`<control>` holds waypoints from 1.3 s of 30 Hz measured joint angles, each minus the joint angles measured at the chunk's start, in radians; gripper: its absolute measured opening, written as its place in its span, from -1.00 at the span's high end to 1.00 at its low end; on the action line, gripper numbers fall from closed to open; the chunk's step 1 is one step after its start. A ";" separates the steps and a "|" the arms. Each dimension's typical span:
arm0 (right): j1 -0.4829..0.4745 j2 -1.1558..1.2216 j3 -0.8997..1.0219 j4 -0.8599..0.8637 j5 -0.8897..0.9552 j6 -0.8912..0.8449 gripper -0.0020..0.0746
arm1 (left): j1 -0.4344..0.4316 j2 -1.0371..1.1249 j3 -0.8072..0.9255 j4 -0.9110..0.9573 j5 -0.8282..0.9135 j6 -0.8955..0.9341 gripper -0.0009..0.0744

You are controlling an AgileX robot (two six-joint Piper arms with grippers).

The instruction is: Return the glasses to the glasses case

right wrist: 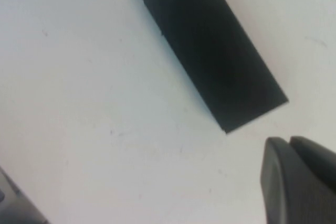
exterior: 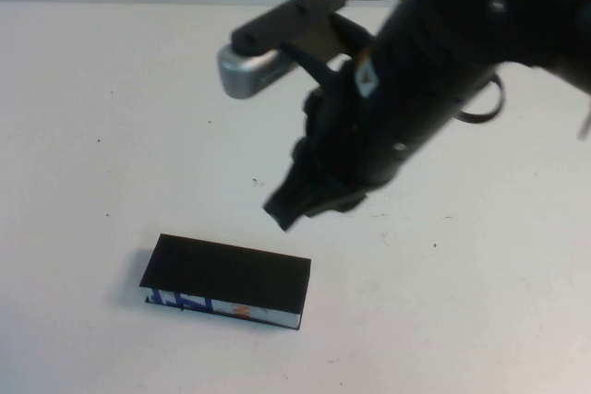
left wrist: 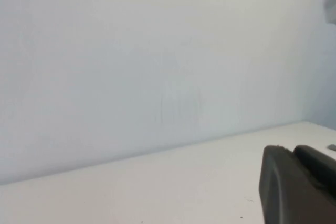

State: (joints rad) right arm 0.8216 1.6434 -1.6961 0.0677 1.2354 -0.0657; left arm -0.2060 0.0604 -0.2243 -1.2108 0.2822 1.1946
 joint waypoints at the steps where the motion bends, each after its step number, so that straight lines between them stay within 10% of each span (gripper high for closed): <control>1: 0.000 -0.049 0.054 -0.002 0.002 0.007 0.98 | 0.000 -0.036 0.023 0.000 -0.009 0.000 0.98; 19: 0.002 -0.799 0.842 0.026 -0.315 0.092 0.98 | 0.000 -0.072 0.250 -0.070 -0.189 0.000 0.98; 30: 0.002 -0.956 0.987 0.115 -0.419 0.094 0.98 | 0.000 -0.072 0.250 -0.072 -0.194 0.000 0.98; 39: -0.001 -0.961 1.035 -0.129 -0.466 0.217 0.98 | 0.000 -0.072 0.250 -0.072 -0.194 0.000 0.98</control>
State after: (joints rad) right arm 0.8204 0.6825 -0.6612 -0.0609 0.7690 0.1513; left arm -0.2060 -0.0118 0.0257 -1.2827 0.0885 1.1946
